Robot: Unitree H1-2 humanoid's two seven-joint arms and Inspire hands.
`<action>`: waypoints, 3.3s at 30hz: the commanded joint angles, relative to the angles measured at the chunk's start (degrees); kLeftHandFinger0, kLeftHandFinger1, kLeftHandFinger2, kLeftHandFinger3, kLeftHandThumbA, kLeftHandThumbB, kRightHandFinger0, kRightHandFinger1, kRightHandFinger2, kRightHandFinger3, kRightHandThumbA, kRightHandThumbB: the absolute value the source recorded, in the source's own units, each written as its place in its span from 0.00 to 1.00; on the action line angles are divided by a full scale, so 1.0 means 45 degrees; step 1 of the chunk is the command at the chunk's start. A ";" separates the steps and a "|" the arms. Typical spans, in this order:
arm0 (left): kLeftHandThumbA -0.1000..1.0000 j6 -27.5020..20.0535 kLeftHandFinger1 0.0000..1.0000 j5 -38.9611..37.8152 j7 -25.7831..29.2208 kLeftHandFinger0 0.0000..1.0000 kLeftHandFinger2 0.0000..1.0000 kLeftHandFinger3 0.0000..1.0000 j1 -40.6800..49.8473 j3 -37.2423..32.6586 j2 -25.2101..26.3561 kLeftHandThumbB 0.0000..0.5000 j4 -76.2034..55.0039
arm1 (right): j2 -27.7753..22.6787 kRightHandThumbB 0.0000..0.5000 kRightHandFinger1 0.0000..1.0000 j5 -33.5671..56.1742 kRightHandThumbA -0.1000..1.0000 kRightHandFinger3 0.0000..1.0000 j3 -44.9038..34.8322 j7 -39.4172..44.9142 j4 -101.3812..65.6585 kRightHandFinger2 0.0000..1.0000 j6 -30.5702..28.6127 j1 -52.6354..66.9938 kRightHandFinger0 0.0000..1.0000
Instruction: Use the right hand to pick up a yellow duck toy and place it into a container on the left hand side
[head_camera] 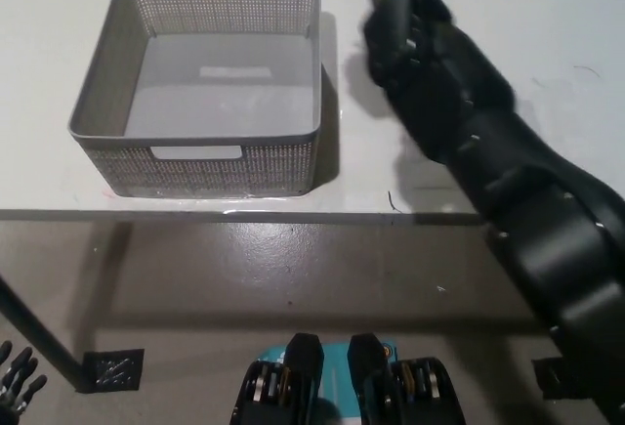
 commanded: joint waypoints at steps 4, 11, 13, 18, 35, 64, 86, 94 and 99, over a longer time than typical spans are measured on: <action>1.00 -0.0030 1.00 0.0030 -0.0092 1.00 1.00 1.00 0.0186 -0.0115 0.0118 0.12 -0.0053 | 0.0906 0.29 0.23 0.0232 0.00 0.63 -0.0176 -0.0671 -0.0580 0.74 -0.0641 -0.1524 0.00; 1.00 -0.0088 1.00 0.0390 -0.0113 1.00 1.00 1.00 0.0225 -0.0436 0.0028 0.17 0.0031 | 0.2519 0.64 0.37 0.0520 0.00 0.75 -0.0049 -0.0063 0.1222 0.70 -0.0690 -0.1708 0.17; 1.00 -0.0150 1.00 0.0392 -0.0117 1.00 1.00 1.00 0.0187 -0.0483 0.0000 0.16 0.0063 | 0.2736 0.66 0.29 0.0497 0.00 0.53 0.0065 0.0293 0.1586 0.46 -0.0514 -0.1574 0.19; 1.00 -0.0041 1.00 0.0163 -0.0202 1.00 1.00 1.00 0.0174 -0.0704 -0.0017 0.11 -0.0061 | 0.2828 0.47 0.00 0.0688 0.00 0.44 -0.0032 0.0636 0.2172 0.32 0.0067 -0.0905 0.00; 1.00 -0.0072 1.00 0.0184 -0.0165 1.00 1.00 1.00 0.0042 -0.0834 0.0135 0.09 -0.0083 | 0.2153 0.99 1.00 0.0602 1.00 1.00 0.0221 0.3354 0.2099 1.00 0.0984 -0.0578 1.00; 1.00 0.0273 1.00 0.0283 -0.0218 1.00 1.00 1.00 -0.0164 -0.0879 0.0326 0.18 -0.0114 | 0.0750 0.83 1.00 0.6888 1.00 1.00 -0.2152 0.5833 -1.8181 1.00 -0.0713 1.2250 1.00; 1.00 0.0342 1.00 0.0385 -0.0191 1.00 1.00 1.00 -0.1680 -0.1107 0.0140 0.23 0.0722 | -0.1545 0.97 1.00 0.9831 1.00 1.00 -0.1700 0.9222 -1.5341 1.00 -0.2435 1.8218 1.00; 1.00 0.0433 1.00 0.0628 -0.0018 1.00 1.00 1.00 -0.2488 -0.1181 0.0045 0.27 0.1067 | -0.1011 0.84 1.00 1.0552 1.00 1.00 -0.2410 0.9699 -1.3252 1.00 -0.2375 1.7553 1.00; 1.00 0.0349 1.00 0.1035 0.0083 1.00 1.00 1.00 -0.2794 -0.1233 0.0015 0.27 0.1313 | -0.0940 0.84 1.00 1.0290 1.00 1.00 -0.2644 0.9753 -1.2723 1.00 -0.2857 1.7276 1.00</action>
